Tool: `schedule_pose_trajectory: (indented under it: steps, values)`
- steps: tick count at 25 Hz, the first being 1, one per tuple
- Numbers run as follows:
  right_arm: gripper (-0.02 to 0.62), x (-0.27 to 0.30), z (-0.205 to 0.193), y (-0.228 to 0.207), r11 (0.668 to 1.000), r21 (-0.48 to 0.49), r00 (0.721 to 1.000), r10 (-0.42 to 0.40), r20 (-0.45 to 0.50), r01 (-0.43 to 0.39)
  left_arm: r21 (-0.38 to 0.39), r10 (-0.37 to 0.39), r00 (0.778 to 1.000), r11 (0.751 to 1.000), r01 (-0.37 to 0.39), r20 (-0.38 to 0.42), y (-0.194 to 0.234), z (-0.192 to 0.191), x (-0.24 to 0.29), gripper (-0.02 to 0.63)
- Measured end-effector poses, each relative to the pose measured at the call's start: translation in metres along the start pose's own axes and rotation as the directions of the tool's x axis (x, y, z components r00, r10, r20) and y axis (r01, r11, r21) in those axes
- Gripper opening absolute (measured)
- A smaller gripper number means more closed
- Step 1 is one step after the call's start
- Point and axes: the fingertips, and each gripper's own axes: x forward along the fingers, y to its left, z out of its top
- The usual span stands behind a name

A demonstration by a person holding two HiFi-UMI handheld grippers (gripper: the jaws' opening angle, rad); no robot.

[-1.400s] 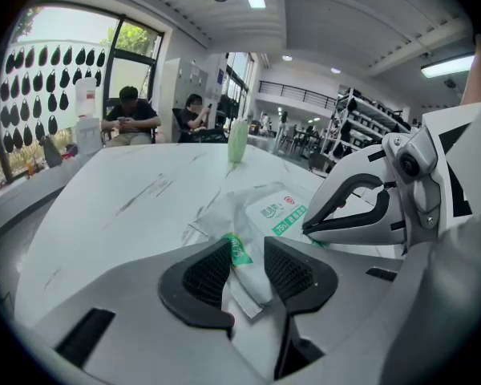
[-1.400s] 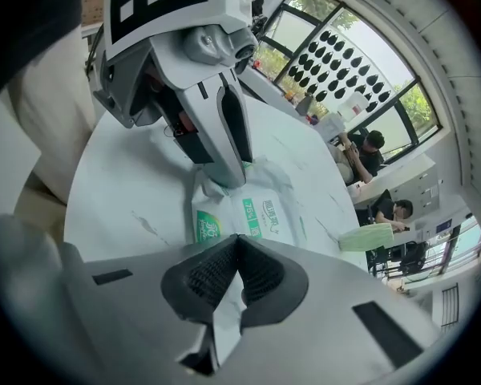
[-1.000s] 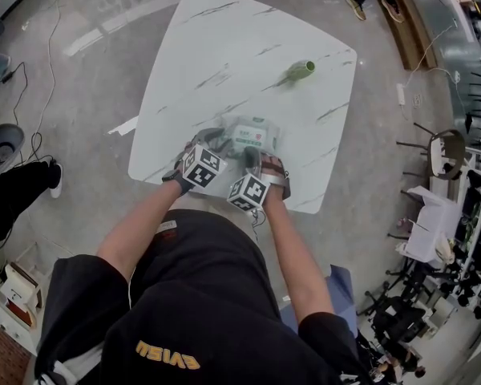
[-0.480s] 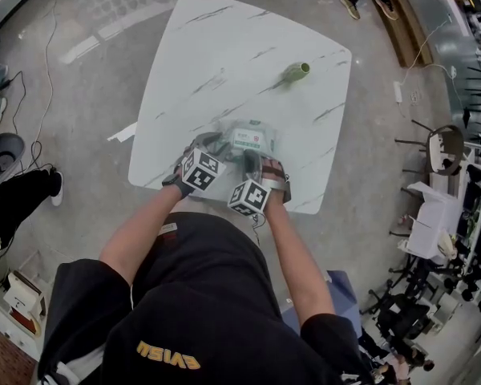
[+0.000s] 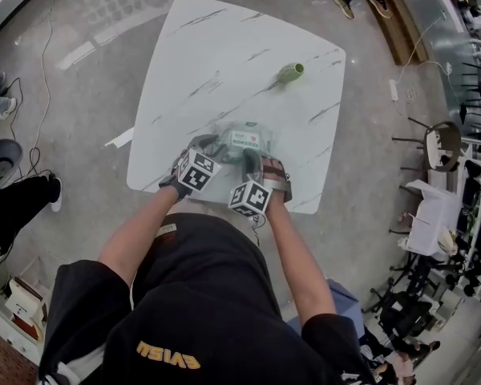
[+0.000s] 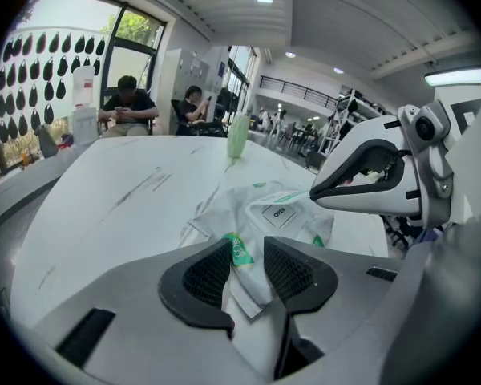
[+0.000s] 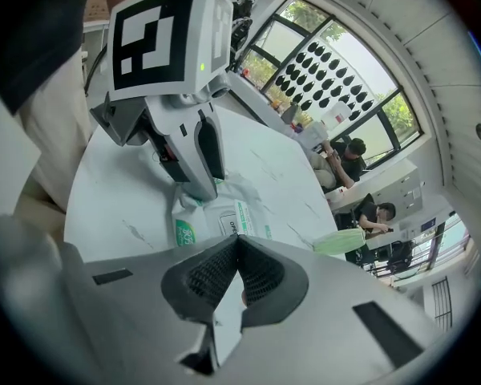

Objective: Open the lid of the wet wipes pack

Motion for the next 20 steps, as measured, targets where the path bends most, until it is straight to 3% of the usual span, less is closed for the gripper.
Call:
schedule_pose_trajectory:
  steps: [20]
  values:
    - [0.002,-0.001,0.004,-0.051,0.994,0.084,0.997,-0.070,0.040,0.067,-0.010,-0.034,0.999,0.999,0.034,-0.015,-0.002,0.001,0.001,0.150]
